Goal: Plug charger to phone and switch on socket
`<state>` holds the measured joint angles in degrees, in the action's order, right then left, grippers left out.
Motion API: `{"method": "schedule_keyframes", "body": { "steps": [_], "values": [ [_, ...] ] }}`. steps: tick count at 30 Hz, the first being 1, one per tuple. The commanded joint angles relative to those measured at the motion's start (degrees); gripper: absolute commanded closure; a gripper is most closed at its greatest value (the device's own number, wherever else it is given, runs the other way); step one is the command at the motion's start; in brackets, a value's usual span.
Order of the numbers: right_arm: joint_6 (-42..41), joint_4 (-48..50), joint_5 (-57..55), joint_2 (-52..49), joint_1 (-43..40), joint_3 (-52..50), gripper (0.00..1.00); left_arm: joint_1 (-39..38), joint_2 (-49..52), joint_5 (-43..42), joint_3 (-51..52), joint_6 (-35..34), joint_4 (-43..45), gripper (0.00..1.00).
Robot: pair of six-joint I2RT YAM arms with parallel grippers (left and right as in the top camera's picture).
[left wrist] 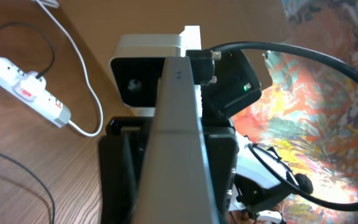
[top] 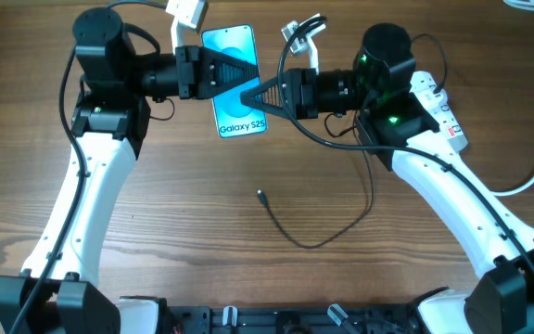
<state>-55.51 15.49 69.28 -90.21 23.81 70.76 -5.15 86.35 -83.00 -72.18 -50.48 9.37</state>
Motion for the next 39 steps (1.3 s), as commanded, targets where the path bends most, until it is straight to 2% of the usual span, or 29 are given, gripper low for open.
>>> {"method": "schedule_keyframes", "body": {
  "steps": [1,3,4,5,6,7,9,12,14,17,20,26,39],
  "values": [
    [12.3,-7.7,0.7,-0.4,-1.0,-0.2,0.41,0.2,-0.6,-0.9,-0.9,9.7,-6.6,0.96],
    [20.5,-16.3,-0.4,-0.4,-2.1,-0.2,0.40,0.2,0.4,1.7,-0.9,18.0,-17.5,0.96],
    [23.8,-20.3,-1.6,-0.4,-2.5,-0.2,0.39,0.2,0.8,5.9,-0.9,22.1,-23.9,0.96],
    [27.8,-25.7,-4.4,-0.4,-3.0,-0.2,0.39,0.2,1.1,15.1,-0.9,26.6,-32.6,0.96],
    [30.0,-29.1,-6.8,-0.4,-3.2,-0.3,0.38,0.2,1.1,22.6,-0.9,28.7,-37.9,0.96],
    [32.8,-33.8,-10.8,-0.4,-3.4,-0.3,0.36,-0.2,1.1,33.8,-0.9,30.1,-44.2,0.96],
    [38.0,-45.1,-26.7,-0.4,-3.4,-0.3,0.33,-2.2,1.1,55.3,-0.9,30.6,-54.6,0.96],
    [39.0,-52.9,-42.7,-0.4,-3.4,-1.2,0.32,-4.8,1.4,70.2,-0.9,28.3,-60.4,0.96],
    [39.0,-56.1,-48.3,-0.4,-3.4,-2.3,0.32,-7.0,3.1,77.5,-0.9,25.5,-62.6,0.96],
    [39.2,-56.7,-50.0,-0.4,-3.4,-4.5,0.32,-10.6,8.6,78.9,-0.9,25.5,-62.4,0.96],
    [40.3,-56.8,-50.0,-0.4,-3.4,-5.9,0.32,-13.8,16.5,83.8,-0.9,23.0,-62.3,0.96],
    [40.5,-56.8,-50.0,-0.4,-3.4,-6.4,0.32,-14.4,24.0,84.0,-0.9,22.8,-61.1,0.96],
    [40.5,-56.7,-50.0,-0.4,-3.4,-6.6,0.32,-14.5,24.5,83.7,-0.9,20.2,-61.0,0.96]
  ]
}}
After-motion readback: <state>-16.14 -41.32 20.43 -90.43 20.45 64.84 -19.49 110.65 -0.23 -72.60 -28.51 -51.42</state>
